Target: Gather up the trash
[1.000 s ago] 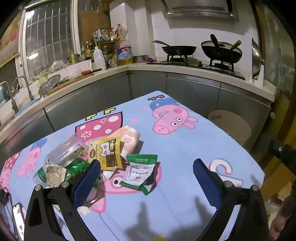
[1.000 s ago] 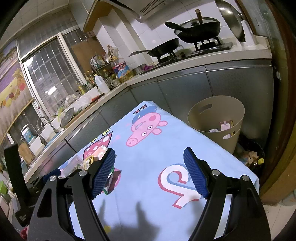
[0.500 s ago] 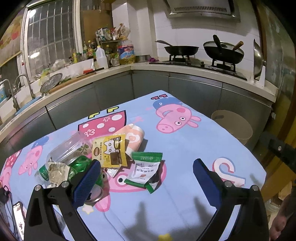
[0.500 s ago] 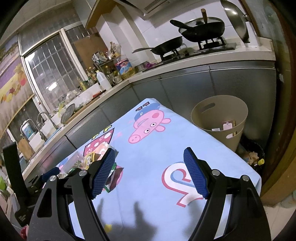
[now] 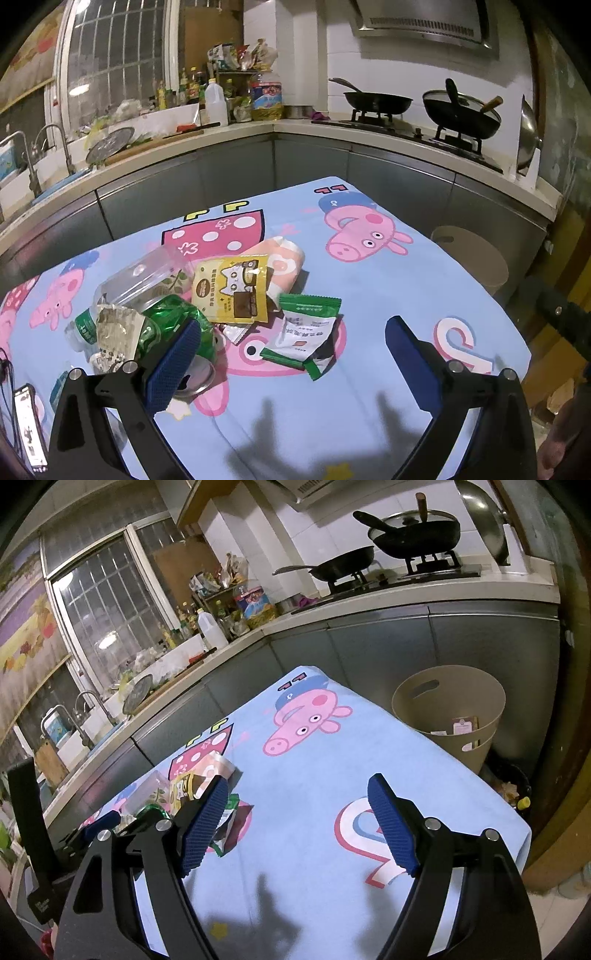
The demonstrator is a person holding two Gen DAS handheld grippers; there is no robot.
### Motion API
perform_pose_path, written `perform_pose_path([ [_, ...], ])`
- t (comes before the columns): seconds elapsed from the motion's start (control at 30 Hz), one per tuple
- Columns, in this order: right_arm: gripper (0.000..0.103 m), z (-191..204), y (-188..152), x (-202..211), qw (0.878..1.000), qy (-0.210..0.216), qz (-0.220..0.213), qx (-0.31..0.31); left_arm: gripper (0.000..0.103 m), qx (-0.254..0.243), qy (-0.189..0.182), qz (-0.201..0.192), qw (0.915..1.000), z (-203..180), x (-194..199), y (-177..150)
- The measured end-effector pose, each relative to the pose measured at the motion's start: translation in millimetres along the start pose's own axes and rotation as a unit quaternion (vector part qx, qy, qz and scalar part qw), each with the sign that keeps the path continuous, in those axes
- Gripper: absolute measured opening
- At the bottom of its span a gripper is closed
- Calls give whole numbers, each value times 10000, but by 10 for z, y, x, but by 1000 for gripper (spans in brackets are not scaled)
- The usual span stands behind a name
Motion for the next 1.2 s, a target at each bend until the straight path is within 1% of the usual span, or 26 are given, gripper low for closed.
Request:
perform_pose_path([
  [0.4, 77, 113, -75, -101, 9998, 47, 155, 87, 99, 241, 126, -8, 9996, 214, -32, -36],
  [0.63, 77, 320, -157, -187, 9989, 221, 288, 282, 99, 443, 195, 73, 9988, 370, -59, -80],
  [0.97, 77, 493, -272, -303, 9973, 346, 482, 435, 99, 640, 426, 137, 9969, 645, -81, -170],
  [1.1, 77, 547, -325, -352, 9965, 385, 569, 485, 99, 639, 452, 189, 9968, 713, -66, -218],
  [1.2, 77, 611, -364, -385, 9955, 424, 627, 574, 99, 593, 543, 144, 9967, 799, 2, -250],
])
Point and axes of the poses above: each gripper's, at about its wrist camera, not at the fingertips, and x roughly against the way its jaws point, z to its left, y to its top, the point moved 8 cm from there along -x, roughly the way its jaws point, and after that the axes turned 1 degree about -x, right-handed, at the moved point
